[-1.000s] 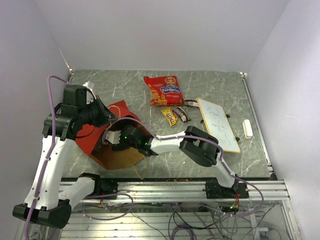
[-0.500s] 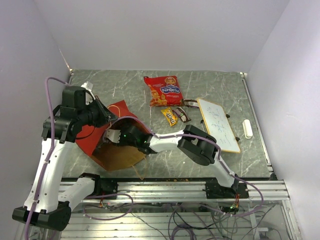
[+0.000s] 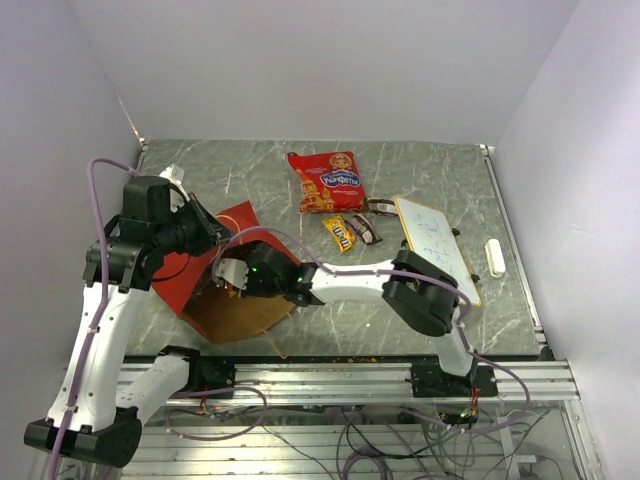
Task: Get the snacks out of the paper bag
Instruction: Take out the snack from the paper bag.
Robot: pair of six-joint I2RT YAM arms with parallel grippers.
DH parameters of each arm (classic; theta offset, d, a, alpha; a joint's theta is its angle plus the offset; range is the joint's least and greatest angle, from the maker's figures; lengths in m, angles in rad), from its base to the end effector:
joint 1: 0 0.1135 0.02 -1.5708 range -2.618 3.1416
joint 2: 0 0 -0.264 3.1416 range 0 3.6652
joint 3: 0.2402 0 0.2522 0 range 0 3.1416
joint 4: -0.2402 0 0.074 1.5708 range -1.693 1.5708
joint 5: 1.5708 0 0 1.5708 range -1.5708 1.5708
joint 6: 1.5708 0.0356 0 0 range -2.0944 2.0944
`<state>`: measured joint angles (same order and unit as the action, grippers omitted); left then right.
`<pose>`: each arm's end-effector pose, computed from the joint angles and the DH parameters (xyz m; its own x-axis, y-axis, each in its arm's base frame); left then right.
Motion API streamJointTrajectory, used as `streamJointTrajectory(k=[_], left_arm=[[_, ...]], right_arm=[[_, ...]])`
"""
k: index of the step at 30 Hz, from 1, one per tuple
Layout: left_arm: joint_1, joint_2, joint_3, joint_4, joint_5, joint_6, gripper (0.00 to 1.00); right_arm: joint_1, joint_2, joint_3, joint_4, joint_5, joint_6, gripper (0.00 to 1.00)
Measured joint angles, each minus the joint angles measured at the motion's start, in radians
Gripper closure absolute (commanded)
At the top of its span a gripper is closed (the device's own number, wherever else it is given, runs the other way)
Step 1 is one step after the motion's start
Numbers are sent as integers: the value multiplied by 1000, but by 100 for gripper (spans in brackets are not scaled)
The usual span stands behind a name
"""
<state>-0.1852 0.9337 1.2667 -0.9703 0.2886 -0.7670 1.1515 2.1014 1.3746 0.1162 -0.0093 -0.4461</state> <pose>0.1571 -0.0397 0.3981 -0.6996 -0.5458 -0.4611 -0.1169 0.7241 -0.6797 0.1895 0.4261 0.1604 0.1848 -0.6451 -0.7414 -0.9275 0.1350 -0.3487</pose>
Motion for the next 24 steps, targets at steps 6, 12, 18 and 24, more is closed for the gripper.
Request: streamJointTrajectory(k=[6,12,18,24], left_arm=[[0,0,-24,-10,0,4,93],[0,-27,-49,-11,-8,4,93],[0,-33,-51,-5,-16,2,93],[0,-50,-70,15,-14,-18,93]], right_arm=[[25,-166,-110,-55,-26,91,98],[40,-283,-189,-93,-27,164,100],[47,-451,-335,-140,2,217,100],[57,-599,-370,-237,81,274,100]])
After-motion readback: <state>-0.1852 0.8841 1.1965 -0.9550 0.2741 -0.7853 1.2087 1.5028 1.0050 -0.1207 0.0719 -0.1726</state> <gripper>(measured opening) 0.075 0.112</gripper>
